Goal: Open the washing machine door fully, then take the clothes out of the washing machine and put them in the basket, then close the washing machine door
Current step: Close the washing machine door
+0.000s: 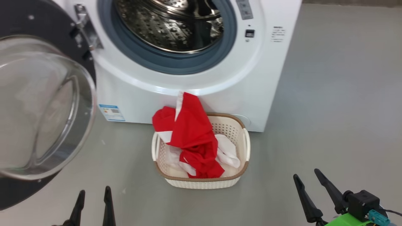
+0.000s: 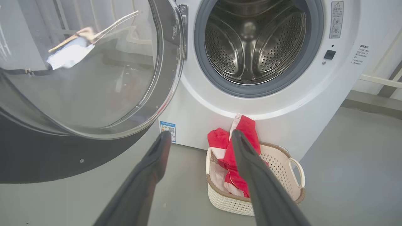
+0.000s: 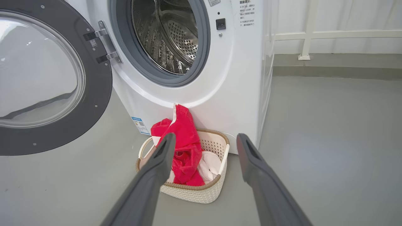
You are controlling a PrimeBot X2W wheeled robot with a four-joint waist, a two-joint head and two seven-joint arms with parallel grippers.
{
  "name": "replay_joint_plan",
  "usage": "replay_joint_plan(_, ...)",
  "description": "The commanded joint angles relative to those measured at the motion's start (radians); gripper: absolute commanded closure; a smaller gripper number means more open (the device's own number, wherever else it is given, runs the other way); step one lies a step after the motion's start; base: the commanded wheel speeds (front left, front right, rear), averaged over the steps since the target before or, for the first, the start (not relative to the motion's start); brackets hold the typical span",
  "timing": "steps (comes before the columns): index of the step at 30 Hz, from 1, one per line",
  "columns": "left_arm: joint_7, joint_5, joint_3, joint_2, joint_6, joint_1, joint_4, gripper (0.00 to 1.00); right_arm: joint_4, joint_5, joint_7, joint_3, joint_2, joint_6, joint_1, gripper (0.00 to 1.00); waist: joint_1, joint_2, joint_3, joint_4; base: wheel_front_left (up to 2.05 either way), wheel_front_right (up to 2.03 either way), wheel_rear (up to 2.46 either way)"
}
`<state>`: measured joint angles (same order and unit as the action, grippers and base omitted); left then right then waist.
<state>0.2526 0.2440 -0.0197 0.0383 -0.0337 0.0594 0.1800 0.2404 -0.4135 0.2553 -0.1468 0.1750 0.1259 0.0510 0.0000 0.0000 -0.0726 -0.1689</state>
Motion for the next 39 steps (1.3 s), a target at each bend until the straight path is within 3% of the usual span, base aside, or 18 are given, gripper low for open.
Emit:
replay_joint_plan(1,0.009,0.004,-0.034,0.012,-0.008,-0.003,-0.022,0.0,-0.018,0.0,0.006,-0.026,0.019,0.005,-0.038,0.0,0.0,0.0,0.03,-0.053,0.0,0.0,0.0)
replay_joint_plan(12,0.009,0.007,-0.026,0.012,-0.027,0.048,-0.011,0.0,0.008,-0.013,0.006,-0.087,0.025,0.005,-0.039,0.0,0.0,0.0,0.077,-0.19,0.0,0.0,0.0)
replay_joint_plan(22,0.009,0.024,-0.028,0.012,-0.049,0.077,-0.027,0.0,0.02,-0.015,0.006,-0.123,0.025,0.005,-0.061,0.0,0.0,0.0,0.088,-0.271,0.0,0.0,0.0)
replay_joint_plan(39,0.009,0.055,-0.026,0.012,-0.08,0.105,-0.062,0.0,0.034,-0.029,0.006,-0.16,0.032,0.005,-0.083,0.0,0.0,0.0,0.097,-0.293,0.0,0.0,0.0)
